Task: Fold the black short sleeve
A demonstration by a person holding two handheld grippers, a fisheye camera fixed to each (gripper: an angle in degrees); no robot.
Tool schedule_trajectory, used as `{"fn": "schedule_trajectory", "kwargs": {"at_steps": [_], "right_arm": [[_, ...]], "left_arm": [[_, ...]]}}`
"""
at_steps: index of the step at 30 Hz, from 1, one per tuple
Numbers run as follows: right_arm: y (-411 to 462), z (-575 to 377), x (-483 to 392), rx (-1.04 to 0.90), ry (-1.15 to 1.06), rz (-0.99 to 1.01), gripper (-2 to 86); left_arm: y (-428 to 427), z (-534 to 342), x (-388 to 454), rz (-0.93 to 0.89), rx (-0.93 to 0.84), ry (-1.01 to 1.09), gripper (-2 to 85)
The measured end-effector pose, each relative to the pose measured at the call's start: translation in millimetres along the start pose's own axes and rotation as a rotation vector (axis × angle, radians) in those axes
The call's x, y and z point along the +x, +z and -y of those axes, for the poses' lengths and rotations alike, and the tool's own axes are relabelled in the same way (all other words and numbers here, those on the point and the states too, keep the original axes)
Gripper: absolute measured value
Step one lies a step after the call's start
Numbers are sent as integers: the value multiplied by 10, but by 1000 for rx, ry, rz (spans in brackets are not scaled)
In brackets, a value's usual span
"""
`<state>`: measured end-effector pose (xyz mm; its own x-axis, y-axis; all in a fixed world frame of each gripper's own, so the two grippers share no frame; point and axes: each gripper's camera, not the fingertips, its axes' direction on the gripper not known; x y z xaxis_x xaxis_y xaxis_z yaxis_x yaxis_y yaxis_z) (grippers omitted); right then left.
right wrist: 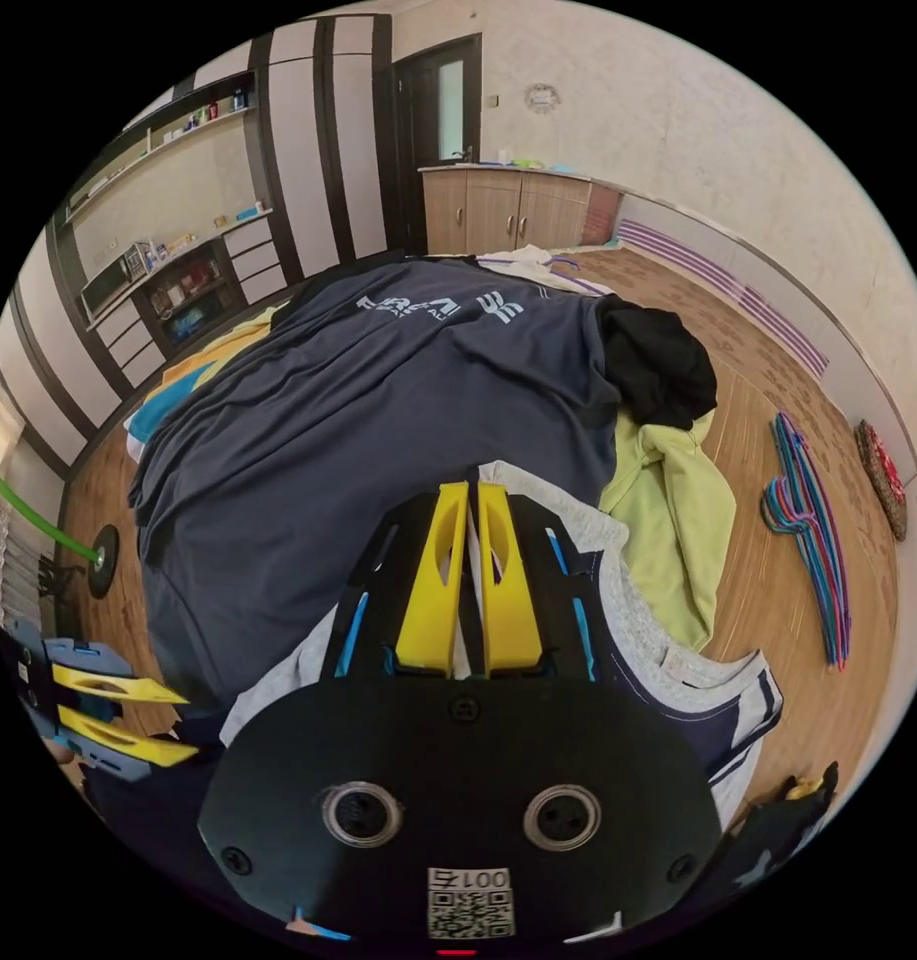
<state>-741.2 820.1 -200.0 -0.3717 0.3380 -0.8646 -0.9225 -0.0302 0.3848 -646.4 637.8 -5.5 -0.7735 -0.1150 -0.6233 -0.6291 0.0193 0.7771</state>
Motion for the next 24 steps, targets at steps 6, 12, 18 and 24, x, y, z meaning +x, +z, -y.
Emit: {"fn": "schedule_trajectory", "kwargs": {"at_steps": [6, 12, 18, 24], "right_arm": [[-12, -14, -8, 4, 15, 32, 6], [-29, -32, -105, 16, -18, -3, 10], [-34, 10, -111, 29, -22, -44, 11], [209, 26, -320, -32, -126, -100, 16]], "left_arm": [[242, 112, 162, 113, -77, 72, 16], [207, 76, 201, 200, -42, 27, -9], [-57, -80, 25, 207, 65, -123, -14], [127, -119, -108, 224, -18, -115, -13]]}}
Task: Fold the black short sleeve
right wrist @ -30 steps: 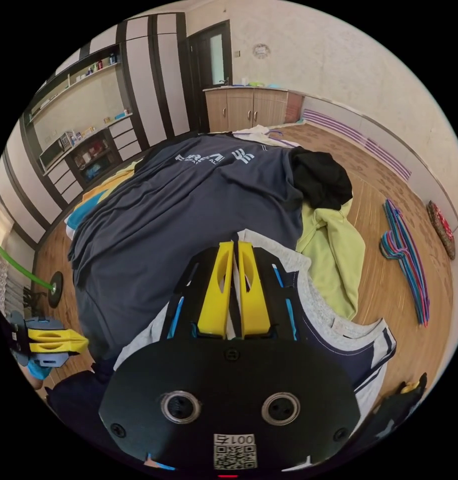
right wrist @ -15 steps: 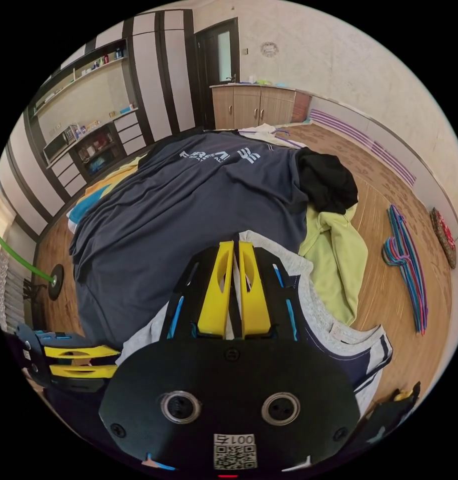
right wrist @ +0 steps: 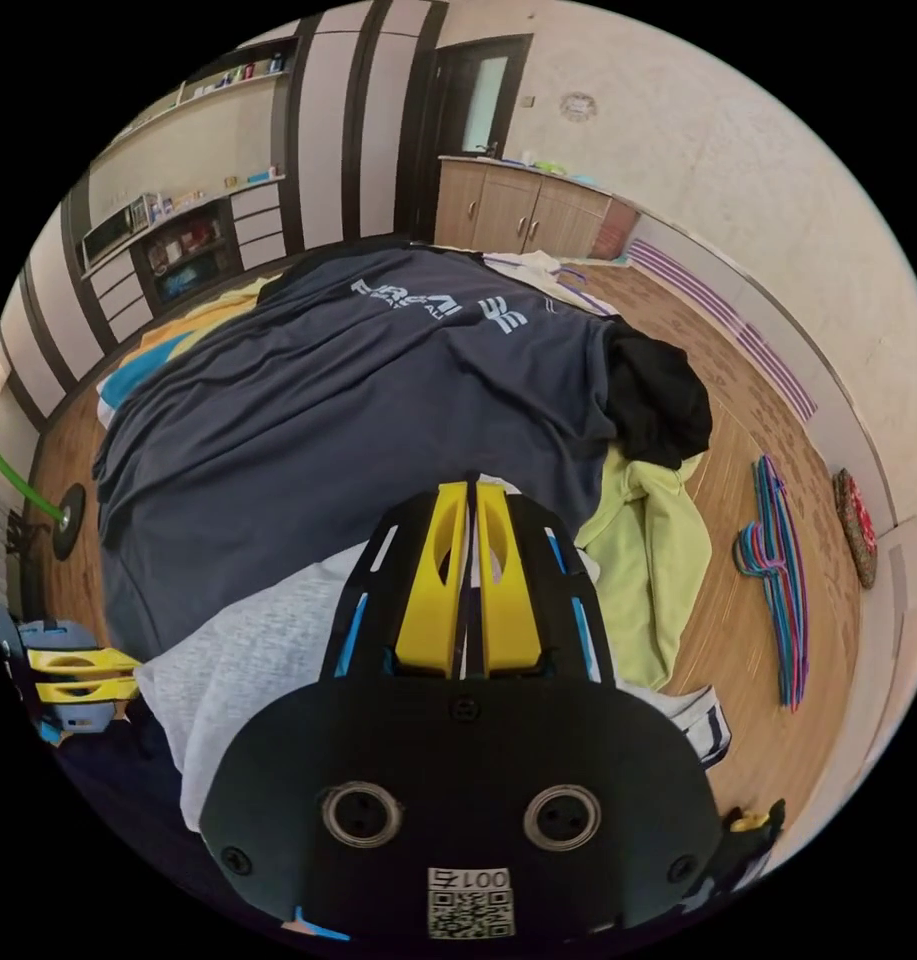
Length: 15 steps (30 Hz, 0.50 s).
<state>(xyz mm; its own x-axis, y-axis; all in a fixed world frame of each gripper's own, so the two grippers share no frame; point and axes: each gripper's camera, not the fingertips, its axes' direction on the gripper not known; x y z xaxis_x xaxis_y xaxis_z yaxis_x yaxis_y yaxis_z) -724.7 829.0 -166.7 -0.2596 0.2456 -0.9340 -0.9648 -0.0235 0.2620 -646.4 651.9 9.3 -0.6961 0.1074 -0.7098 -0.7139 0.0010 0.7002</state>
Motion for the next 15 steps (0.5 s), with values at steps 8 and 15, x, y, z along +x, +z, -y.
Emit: {"fn": "schedule_trajectory", "kwargs": {"at_steps": [8, 15], "right_arm": [[-470, -427, 127, 64, -9, 73, 50], [-878, -1363, -51, -21, -59, 71, 44]], "left_arm": [[133, 38, -70, -31, -38, -2, -13], [135, 78, -81, -37, -34, 4, -12]]}}
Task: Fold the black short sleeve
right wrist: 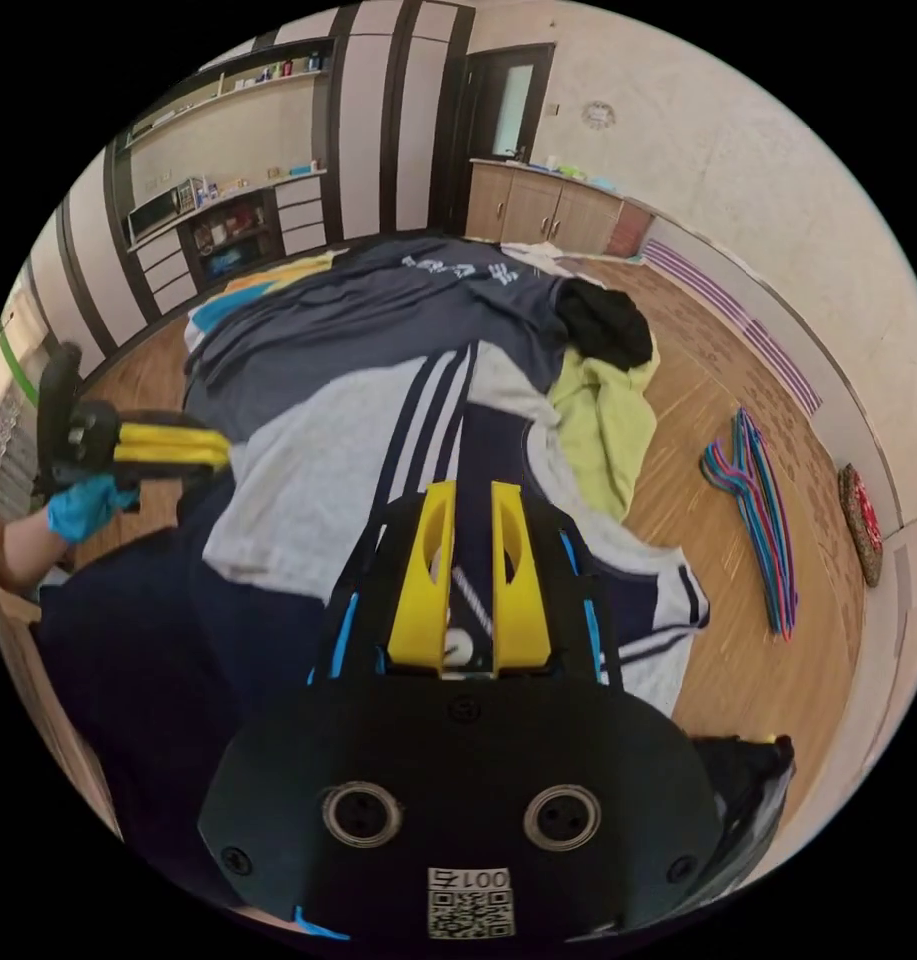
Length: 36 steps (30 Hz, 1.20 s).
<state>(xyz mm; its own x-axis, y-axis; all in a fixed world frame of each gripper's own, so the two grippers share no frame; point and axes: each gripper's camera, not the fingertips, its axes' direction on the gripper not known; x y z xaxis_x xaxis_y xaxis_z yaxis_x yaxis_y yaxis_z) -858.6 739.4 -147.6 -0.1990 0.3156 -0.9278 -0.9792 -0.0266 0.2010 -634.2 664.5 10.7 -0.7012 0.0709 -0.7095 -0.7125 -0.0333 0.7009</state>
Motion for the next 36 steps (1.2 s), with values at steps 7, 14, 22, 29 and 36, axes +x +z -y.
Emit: {"fn": "schedule_trajectory", "kwargs": {"at_steps": [7, 14, 22, 29, 36], "right_arm": [[45, -441, -531, -101, -192, -82, 66], [143, -539, -679, -164, -291, -118, 75], [125, -724, -766, -127, -312, -176, 55], [114, -852, -743, -60, -221, -225, 23], [-24, -1093, -524, -13, -71, -272, 14]], "left_arm": [[8, 92, 45, 31, -27, 31, -12], [32, 153, 52, 35, -42, 27, -12], [73, 224, 86, 53, -59, 20, -12], [67, 253, 106, 60, -59, 25, -12], [63, 268, 116, 58, -55, 26, -12]]}}
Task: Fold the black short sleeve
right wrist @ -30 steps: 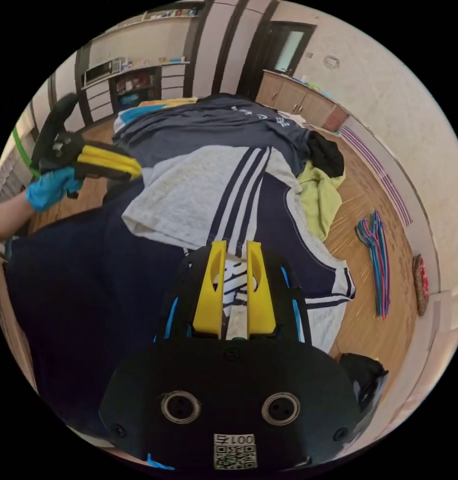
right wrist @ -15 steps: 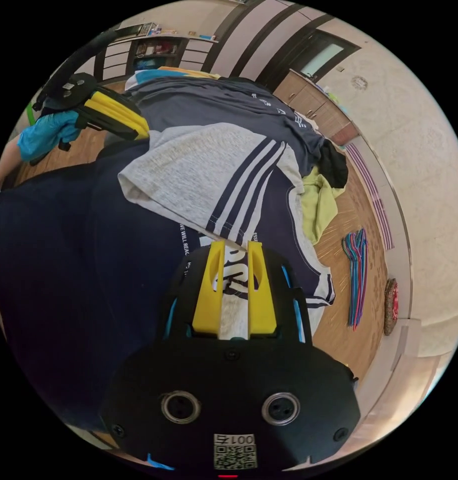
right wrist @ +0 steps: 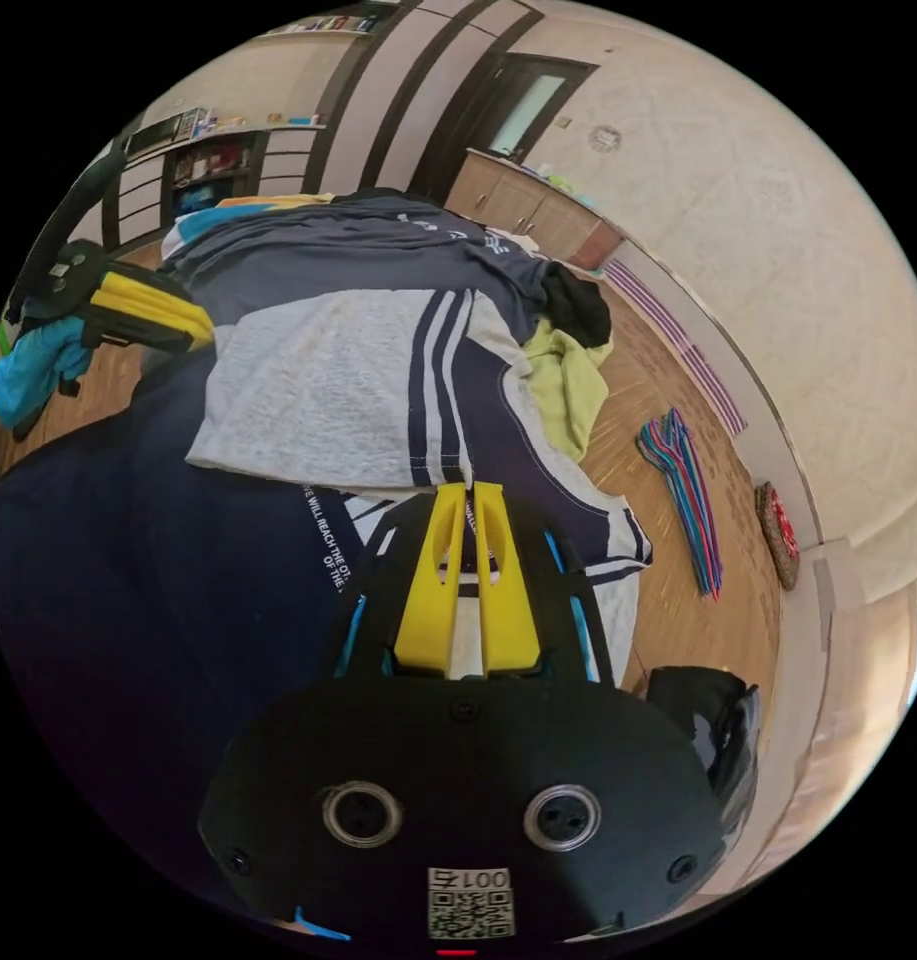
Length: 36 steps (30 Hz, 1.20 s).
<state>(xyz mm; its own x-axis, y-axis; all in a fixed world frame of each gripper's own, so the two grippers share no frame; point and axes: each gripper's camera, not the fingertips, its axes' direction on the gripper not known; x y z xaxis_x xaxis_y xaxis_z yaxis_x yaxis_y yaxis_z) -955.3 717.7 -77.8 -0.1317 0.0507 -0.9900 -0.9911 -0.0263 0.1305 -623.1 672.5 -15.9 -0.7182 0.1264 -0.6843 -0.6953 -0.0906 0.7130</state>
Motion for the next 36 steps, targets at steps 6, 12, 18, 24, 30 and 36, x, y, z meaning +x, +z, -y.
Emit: {"fn": "schedule_trajectory", "kwargs": {"at_steps": [6, 12, 18, 24, 30, 36], "right_arm": [[138, -167, 124, -41, 54, 48, 13], [205, -316, 207, -76, 88, 75, 13], [140, -524, 382, -35, 166, 151, 10], [98, -619, 541, -11, 223, 147, 11], [123, -798, 660, -50, 238, 126, 11], [-60, -889, 394, 115, 211, 266, 9]], "left_arm": [[13, 9, 14, -2, 0, -6, -12], [-2, 29, 50, 6, -9, 13, -12], [-33, 18, 106, 3, 4, 55, -7], [-89, -1, 201, 40, 5, 104, -8], [-156, -46, 156, 4, 26, 59, -14], [-149, -61, 347, 111, 4, 136, -14]]}}
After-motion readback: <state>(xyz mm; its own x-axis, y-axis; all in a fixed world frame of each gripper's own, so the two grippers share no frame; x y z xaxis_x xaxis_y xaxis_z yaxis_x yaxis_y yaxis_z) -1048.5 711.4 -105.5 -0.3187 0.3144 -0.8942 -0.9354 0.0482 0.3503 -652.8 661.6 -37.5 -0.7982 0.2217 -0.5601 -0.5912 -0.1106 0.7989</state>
